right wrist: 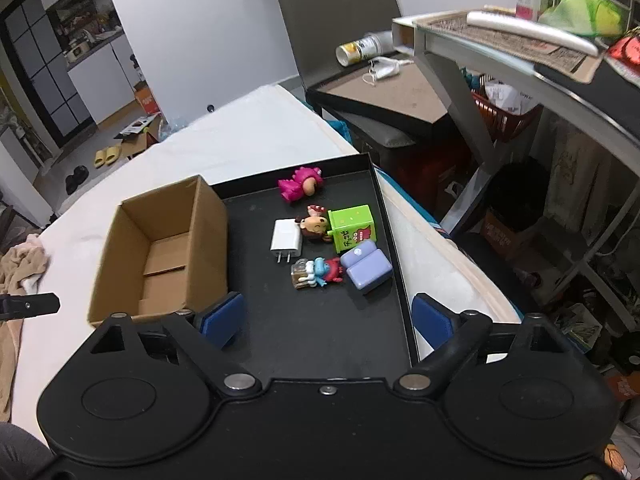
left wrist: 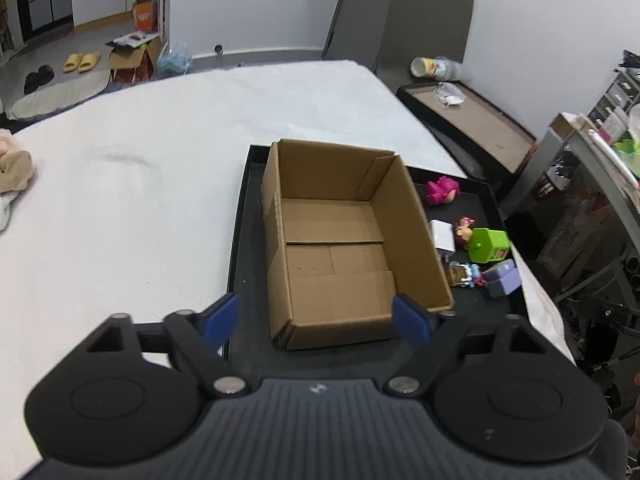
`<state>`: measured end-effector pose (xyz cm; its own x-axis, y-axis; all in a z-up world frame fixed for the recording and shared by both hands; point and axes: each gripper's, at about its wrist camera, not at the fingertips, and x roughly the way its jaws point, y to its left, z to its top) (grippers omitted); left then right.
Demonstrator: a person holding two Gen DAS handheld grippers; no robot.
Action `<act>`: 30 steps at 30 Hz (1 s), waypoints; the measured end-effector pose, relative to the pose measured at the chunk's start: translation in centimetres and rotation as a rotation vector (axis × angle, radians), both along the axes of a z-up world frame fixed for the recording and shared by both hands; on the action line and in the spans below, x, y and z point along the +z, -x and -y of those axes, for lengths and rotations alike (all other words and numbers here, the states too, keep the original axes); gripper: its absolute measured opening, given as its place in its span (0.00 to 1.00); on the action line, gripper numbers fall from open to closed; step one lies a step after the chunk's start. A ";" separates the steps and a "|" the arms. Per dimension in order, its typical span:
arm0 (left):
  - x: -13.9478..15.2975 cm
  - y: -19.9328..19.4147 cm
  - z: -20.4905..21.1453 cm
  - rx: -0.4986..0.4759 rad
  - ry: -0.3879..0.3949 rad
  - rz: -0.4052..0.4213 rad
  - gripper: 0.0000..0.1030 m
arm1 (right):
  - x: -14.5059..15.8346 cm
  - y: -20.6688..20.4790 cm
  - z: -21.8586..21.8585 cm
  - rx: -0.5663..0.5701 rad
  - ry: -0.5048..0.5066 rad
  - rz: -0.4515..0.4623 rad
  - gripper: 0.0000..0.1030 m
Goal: Organize rigid objects
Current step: 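Grip the cardboard box wall with the left tool while the right tool approaches the lavender cube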
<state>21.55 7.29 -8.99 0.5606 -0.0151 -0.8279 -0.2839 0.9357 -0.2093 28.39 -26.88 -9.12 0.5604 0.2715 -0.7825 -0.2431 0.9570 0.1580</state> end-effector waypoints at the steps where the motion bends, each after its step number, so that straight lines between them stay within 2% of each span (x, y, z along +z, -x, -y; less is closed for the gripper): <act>1: -0.3 -0.4 -0.1 0.007 0.001 -0.013 0.75 | -0.4 -0.5 0.0 0.001 0.005 -0.006 0.85; 6: -1.9 -2.4 -0.7 0.052 0.001 -0.074 0.69 | -2.0 -2.8 -0.3 0.030 0.043 -0.036 0.75; 9: -3.0 -3.4 -1.0 0.070 0.030 -0.113 0.60 | -3.2 -4.0 -0.4 0.053 0.054 -0.070 0.69; 13: -4.3 -4.6 -1.0 0.087 0.042 -0.162 0.51 | -4.6 -5.7 -0.7 0.077 0.083 -0.089 0.67; 18: -5.8 -6.0 -1.7 0.117 0.101 -0.220 0.48 | -6.1 -7.8 -0.9 0.088 0.115 -0.116 0.66; 20: -6.3 -6.5 -1.9 0.124 0.107 -0.242 0.44 | -6.6 -8.5 -1.1 0.101 0.133 -0.124 0.66; 26: -7.1 -7.6 -2.6 0.132 0.111 -0.286 0.42 | -8.3 -10.9 -2.1 0.159 0.180 -0.159 0.58; 30: -7.9 -8.1 -2.9 0.127 0.128 -0.308 0.33 | -9.3 -11.8 -2.8 0.183 0.228 -0.177 0.58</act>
